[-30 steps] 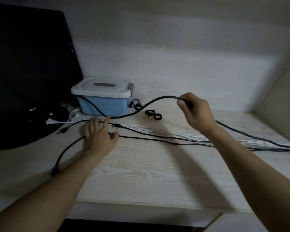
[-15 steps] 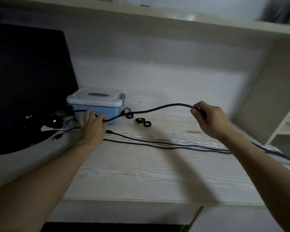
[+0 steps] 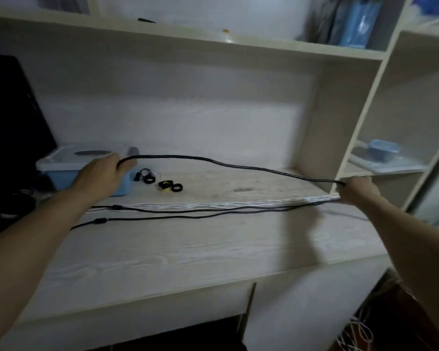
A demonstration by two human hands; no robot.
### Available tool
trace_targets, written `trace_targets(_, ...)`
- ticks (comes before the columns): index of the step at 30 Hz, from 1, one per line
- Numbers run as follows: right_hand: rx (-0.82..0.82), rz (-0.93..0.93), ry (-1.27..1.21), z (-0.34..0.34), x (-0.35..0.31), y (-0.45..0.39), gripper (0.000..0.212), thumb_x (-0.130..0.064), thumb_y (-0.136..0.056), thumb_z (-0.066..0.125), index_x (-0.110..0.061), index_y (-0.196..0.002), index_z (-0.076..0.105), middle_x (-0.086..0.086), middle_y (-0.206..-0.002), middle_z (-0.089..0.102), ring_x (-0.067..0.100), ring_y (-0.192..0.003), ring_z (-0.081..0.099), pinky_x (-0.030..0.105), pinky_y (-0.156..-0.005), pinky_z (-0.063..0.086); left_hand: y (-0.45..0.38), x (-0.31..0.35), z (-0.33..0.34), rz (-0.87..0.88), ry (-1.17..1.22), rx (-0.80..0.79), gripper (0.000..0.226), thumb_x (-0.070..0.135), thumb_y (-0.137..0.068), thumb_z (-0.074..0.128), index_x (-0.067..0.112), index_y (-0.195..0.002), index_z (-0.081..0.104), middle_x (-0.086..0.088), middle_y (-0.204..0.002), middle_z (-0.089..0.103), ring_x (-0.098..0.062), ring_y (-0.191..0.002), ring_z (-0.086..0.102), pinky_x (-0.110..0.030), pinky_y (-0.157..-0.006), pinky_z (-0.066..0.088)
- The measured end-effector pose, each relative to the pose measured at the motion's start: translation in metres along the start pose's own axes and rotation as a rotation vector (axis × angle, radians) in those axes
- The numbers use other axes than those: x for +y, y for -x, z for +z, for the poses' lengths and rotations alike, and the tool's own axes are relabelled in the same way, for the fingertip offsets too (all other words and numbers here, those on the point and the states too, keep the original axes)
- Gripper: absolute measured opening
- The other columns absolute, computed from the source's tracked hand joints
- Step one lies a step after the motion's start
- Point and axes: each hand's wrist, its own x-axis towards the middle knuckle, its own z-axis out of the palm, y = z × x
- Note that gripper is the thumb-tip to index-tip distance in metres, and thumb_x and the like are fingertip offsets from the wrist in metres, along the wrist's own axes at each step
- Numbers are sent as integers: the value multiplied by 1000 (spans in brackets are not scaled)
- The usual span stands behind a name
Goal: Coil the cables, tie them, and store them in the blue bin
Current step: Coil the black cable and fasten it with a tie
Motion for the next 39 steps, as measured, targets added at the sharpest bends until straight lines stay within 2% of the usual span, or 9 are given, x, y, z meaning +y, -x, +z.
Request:
trace_targets(5, -99, 57, 16, -11, 58, 12, 51, -38, -103, 44, 3, -129, 58, 25, -132, 59, 40, -121, 55, 37, -98, 44, 10, 63, 24, -21, 338, -164, 38, 40, -98, 50, 9, -77, 56, -6, -74, 55, -25, -74, 51, -31, -63, 34)
trace_targets(11, -533, 161, 302, -8, 105, 34, 30, -29, -102, 51, -12, -82, 67, 0, -76, 71, 12, -66, 60, 20, -56, 47, 48, 147, 53, -229, 708, -581, 22, 11, -93, 42, 15, -72, 43, -2, -61, 24, -8, -36, 17, -9, -39, 12)
trace_targets(16, -849, 84, 325, 4, 91, 86, 33, -50, -97, 56, -18, -101, 64, 0, -107, 67, 17, -96, 63, 27, -68, 46, 93, 183, 53, -196, 695, -955, 22, 24, -94, 39, 21, -73, 41, 4, -61, 21, -8, -43, 13, -14, -39, 7)
trace_targets(20, -597, -205, 223, 5, 53, 120, 47, -58, -81, 71, -17, -105, 64, -6, -90, 64, 17, -83, 65, 29, -70, 50, 133, 200, 53, -151, 747, -1086, 17, 20, -94, 40, 21, -77, 41, 2, -65, 18, -9, -47, 11, -15, -41, 6)
trace_targets(23, -356, -584, -389, -2, 8, 174, 63, -46, -76, 81, -26, -130, 54, -5, -120, 62, 14, -111, 62, 32, -97, 50, 156, 206, 57, -46, 667, -1194, 20, 21, -103, 36, 16, -90, 51, 4, -63, 23, -7, -45, 15, -15, -40, 9)
trace_targets(26, -696, -800, -872, 1, -31, 239, 51, -47, -84, 69, -22, -127, 56, 2, -115, 69, 20, -103, 67, 36, -91, 53, 177, 204, 69, 80, 515, -1274, 29, 16, -103, 34, 11, -92, 60, 5, -60, 31, -6, -45, 20, -18, -39, 15)
trace_targets(29, -1037, -706, -885, 24, -42, 269, 33, -41, -101, 50, -9, -102, 57, 11, -85, 63, 23, -61, 59, 30, -54, 45, 195, 187, 79, 105, 495, -1272, 33, 3, -97, 33, 13, -78, 59, 3, -60, 39, -6, -44, 23, -19, -40, 16)
trace_targets(33, -1037, -712, -820, 47, -27, 272, 35, -37, -94, 66, -2, -93, 60, 6, -67, 42, 13, -51, 30, 25, -47, 22, 215, 157, 84, 87, 566, -1303, 25, 18, -104, 40, 28, -113, 61, 0, -64, 41, -9, -45, 28, -21, -42, 23)
trace_targets(39, -618, -633, -927, 59, -13, 259, 10, -13, -82, 75, -3, -87, 74, -7, -73, 71, -1, -66, 63, 12, -64, 47, 228, 119, 95, 90, 636, -1183, 26, 28, -106, 40, 7, -110, 53, 5, -55, 35, -8, -45, 28, -22, -44, 26)
